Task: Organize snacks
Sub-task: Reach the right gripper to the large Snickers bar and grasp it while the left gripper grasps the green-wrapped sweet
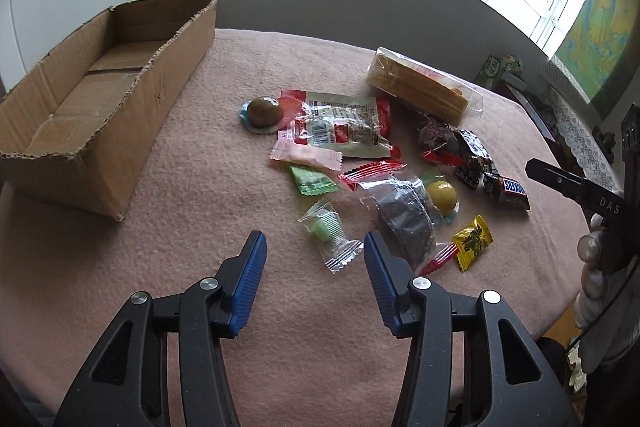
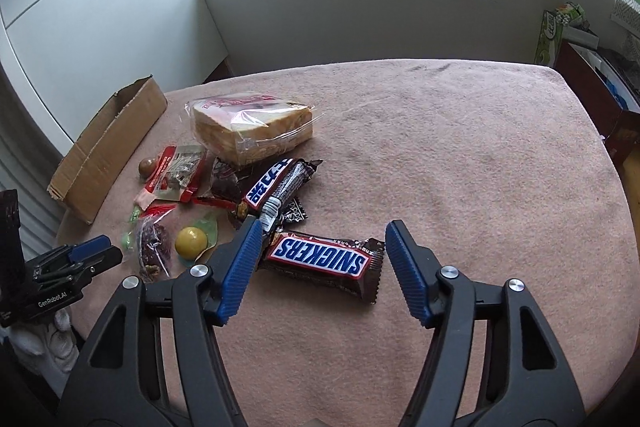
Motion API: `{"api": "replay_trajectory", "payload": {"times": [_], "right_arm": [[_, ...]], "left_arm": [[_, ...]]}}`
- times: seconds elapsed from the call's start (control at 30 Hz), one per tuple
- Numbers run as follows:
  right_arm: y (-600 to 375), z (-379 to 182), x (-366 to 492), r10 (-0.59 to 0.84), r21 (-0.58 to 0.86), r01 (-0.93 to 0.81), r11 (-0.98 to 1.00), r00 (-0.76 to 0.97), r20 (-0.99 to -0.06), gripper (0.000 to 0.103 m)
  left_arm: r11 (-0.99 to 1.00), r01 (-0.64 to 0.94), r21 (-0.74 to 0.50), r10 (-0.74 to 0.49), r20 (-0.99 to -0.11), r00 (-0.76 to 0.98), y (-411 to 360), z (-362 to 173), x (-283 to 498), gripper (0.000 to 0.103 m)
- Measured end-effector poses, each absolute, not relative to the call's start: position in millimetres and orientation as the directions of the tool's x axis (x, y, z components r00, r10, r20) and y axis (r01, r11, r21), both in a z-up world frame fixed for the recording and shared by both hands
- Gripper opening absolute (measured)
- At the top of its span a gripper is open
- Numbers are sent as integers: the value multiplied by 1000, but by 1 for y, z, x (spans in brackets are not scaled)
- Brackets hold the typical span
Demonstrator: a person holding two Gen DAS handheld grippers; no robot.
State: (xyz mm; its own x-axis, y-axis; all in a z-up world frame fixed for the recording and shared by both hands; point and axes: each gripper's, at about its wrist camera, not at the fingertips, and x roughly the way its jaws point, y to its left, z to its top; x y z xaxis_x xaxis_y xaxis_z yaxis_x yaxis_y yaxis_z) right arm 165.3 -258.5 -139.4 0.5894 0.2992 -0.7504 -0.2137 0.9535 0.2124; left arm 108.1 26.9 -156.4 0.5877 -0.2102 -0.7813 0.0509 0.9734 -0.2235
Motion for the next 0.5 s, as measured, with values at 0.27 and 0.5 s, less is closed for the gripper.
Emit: {"api": "replay_trajectory", "payload": {"times": [0.27,0.5], "right_arm": [[-280,-155,193,412,360,-204,910,525,-745,67],[-275,-165,200,469,406,-235,883,451,-759,66]], "left_arm": [[972,51,-230,-217,-791,573,25,-162,117,43],[978,49,-204,-194,-795,575,26,-163,121,29]]}}
